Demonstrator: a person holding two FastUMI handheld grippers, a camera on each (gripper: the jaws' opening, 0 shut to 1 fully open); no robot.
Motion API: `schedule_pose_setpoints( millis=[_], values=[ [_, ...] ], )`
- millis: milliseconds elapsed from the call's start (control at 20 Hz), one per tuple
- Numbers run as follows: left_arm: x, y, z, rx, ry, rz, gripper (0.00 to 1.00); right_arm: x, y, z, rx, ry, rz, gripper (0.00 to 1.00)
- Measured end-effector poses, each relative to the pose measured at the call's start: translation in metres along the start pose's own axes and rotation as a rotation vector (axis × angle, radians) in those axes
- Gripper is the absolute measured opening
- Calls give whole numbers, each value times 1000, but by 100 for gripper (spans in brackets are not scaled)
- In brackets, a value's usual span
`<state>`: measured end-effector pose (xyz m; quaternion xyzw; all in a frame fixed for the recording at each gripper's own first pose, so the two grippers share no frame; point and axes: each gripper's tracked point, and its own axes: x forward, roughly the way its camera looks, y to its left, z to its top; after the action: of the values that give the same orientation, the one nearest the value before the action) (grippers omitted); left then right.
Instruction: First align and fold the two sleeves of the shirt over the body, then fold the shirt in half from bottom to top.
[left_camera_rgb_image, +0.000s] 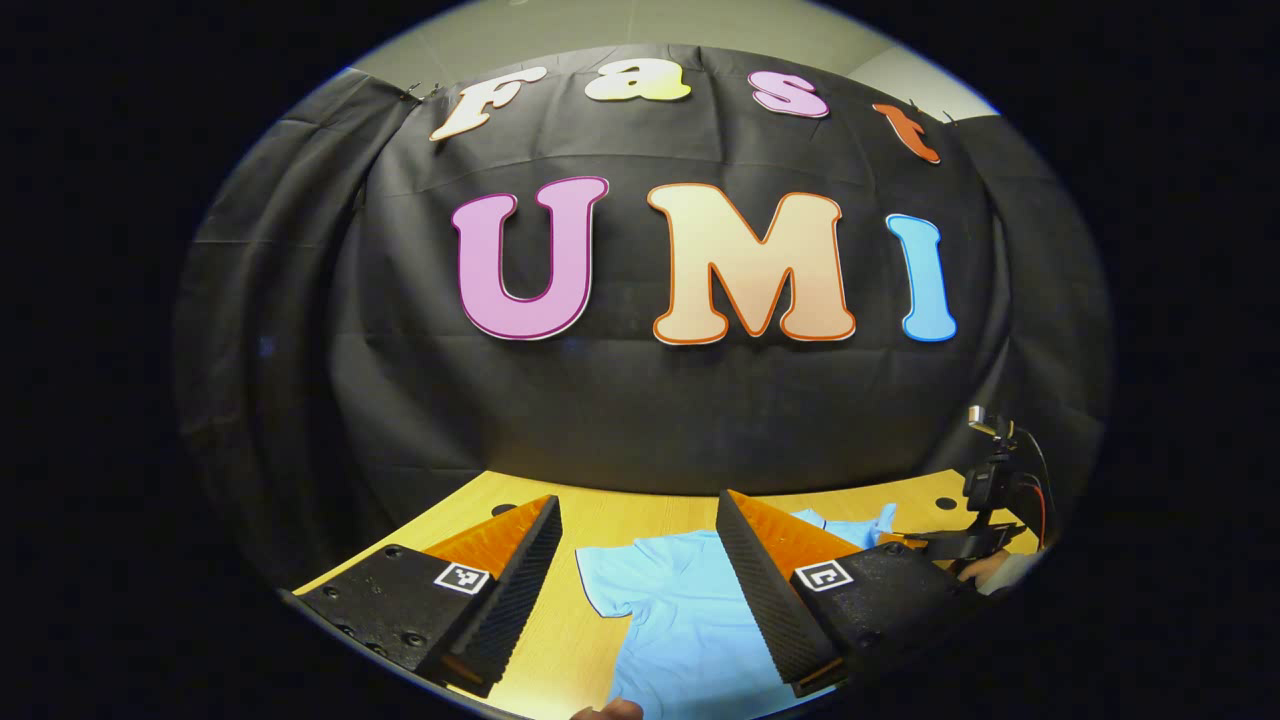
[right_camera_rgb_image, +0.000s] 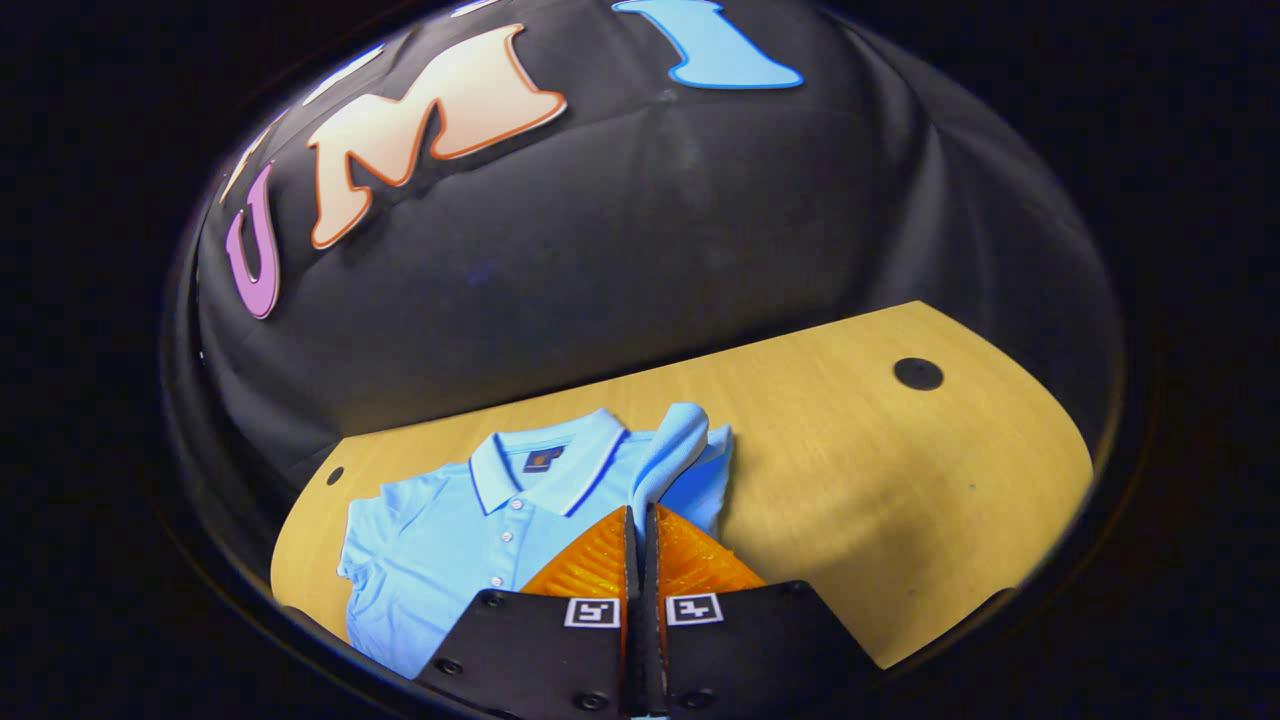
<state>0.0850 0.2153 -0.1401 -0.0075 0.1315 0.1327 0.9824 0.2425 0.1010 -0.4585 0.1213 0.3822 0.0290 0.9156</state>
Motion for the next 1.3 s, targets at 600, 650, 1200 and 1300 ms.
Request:
schedule_pose_setpoints(
  millis=[600, 650, 1200, 1300],
  values=[
    [28, 26, -29, -28, 33, 49, 94, -38, 35, 11, -139, -57, 59, 98],
    [33, 28, -35, -33, 35, 48, 94, -49, 35, 19, -148, -77, 62, 98],
    [122, 39, -124, -62, 181, 49, 94, -143, -34, 65, -235, -179, -36, 97],
    [137, 42, -144, -39, 225, 50, 94, -156, -48, 63, -235, -173, -61, 97]
  ],
)
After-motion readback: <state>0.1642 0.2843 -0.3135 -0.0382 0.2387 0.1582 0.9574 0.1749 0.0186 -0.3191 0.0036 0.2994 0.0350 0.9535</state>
